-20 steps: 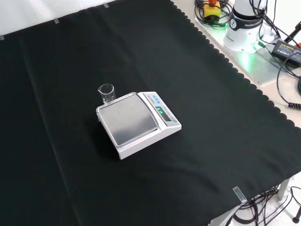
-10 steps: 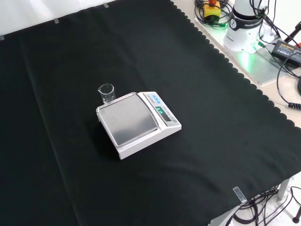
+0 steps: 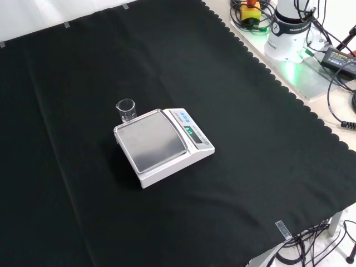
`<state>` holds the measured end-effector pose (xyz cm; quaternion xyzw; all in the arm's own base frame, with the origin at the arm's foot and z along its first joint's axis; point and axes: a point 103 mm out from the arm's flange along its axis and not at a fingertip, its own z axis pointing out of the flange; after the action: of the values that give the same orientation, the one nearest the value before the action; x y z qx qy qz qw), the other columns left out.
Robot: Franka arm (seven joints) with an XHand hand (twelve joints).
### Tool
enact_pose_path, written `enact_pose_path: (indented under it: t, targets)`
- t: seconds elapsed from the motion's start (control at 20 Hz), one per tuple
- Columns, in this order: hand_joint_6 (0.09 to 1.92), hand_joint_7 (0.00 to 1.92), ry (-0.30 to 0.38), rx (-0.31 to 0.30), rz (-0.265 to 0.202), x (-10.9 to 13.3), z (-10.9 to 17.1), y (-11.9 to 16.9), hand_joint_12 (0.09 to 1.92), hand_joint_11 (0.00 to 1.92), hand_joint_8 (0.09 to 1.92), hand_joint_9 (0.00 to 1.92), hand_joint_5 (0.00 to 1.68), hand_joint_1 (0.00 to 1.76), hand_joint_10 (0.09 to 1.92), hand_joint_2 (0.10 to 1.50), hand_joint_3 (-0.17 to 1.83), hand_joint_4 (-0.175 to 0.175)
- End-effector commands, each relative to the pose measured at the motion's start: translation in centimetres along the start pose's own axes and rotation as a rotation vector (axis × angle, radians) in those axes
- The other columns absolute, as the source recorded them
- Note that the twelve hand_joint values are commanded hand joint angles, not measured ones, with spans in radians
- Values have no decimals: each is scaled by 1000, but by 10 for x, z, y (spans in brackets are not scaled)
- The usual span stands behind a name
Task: Pick up the beaker.
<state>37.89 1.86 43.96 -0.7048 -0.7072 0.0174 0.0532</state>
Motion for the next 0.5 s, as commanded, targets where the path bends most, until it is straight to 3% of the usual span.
enact_pose_path:
  t: [0.05,0.5]
  targets:
    - [87,13,88,15,-24,-45,18,59,1291,0,131,14,0,411,226,870,123,-18]
    - [87,0,146,103,-68,-86,54,105,1409,0,347,0,0,454,498,883,83,-34]
